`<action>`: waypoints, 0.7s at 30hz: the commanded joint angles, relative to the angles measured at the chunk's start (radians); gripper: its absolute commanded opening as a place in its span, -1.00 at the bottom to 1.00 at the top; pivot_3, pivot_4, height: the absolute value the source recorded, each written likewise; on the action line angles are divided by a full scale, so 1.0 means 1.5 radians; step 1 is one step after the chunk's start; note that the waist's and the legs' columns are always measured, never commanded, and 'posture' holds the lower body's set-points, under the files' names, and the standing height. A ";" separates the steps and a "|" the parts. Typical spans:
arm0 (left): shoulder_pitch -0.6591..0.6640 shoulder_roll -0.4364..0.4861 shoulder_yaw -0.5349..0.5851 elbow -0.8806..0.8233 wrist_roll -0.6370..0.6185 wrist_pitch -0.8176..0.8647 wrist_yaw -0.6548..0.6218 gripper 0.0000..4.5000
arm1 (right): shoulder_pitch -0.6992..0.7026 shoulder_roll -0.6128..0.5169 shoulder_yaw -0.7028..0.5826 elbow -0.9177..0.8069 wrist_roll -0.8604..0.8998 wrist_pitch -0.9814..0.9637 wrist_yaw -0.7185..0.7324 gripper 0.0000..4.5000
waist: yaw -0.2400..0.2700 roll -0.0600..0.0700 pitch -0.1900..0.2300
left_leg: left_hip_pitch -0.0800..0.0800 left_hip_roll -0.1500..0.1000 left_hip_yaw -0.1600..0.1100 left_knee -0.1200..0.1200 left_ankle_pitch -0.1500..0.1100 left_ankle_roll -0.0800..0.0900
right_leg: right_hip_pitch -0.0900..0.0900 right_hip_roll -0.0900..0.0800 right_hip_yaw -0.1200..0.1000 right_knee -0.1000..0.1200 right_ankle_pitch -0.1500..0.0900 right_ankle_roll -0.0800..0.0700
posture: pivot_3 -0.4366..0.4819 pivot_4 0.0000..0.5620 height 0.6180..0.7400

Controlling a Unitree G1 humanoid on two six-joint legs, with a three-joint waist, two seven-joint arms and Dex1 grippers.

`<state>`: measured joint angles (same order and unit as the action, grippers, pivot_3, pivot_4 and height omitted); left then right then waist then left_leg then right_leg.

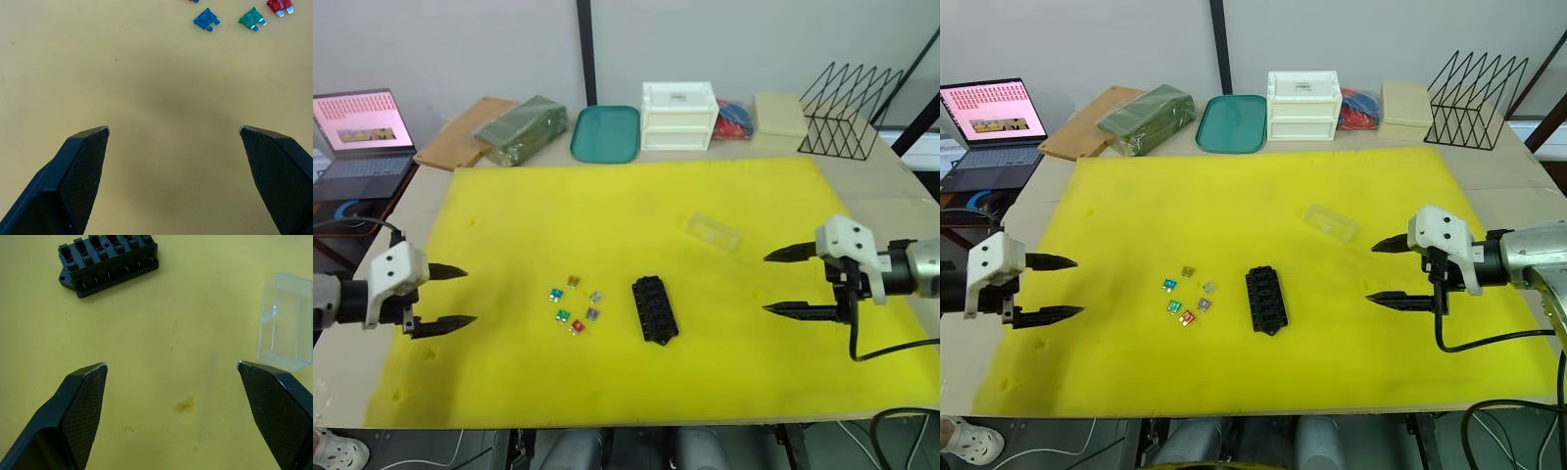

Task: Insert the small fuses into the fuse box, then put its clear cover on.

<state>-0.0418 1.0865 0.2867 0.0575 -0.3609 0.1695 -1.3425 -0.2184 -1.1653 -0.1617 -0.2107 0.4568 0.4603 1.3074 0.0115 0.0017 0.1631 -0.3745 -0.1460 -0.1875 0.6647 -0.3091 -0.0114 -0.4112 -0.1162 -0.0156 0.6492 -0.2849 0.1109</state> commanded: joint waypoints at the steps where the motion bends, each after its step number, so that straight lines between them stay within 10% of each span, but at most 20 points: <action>1: -0.002 0.005 0.012 -0.015 -0.005 0.004 0.008 0.99 | -0.003 -0.003 -0.019 -0.023 0.010 0.002 -0.001 1.00 | 0.000 0.000 0.000 | 0.000 0.000 0.000 0.000 0.000 0.000 | 0.000 0.000 0.000 0.000 0.000 0.000 | -0.05 -0.47 1.00; 21: -0.020 0.004 -0.010 -0.038 -0.009 0.048 0.013 0.99 | 0.026 0.008 -0.029 -0.008 0.006 -0.028 0.006 1.00 | 0.001 0.000 0.000 | 0.000 0.000 0.001 0.000 0.000 0.000 | 0.000 0.000 0.001 0.000 0.000 0.000 | -0.05 -0.47 1.00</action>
<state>-0.0572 1.0866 0.2690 0.0039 -0.3785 0.2488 -1.3251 -0.1800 -1.1574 -0.1709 -0.2305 0.4729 0.4472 1.3073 0.0134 0.0016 0.1631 -0.3743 -0.1458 -0.1863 0.6649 -0.3092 -0.0112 -0.4112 -0.1160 -0.0147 0.6492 -0.2849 0.1110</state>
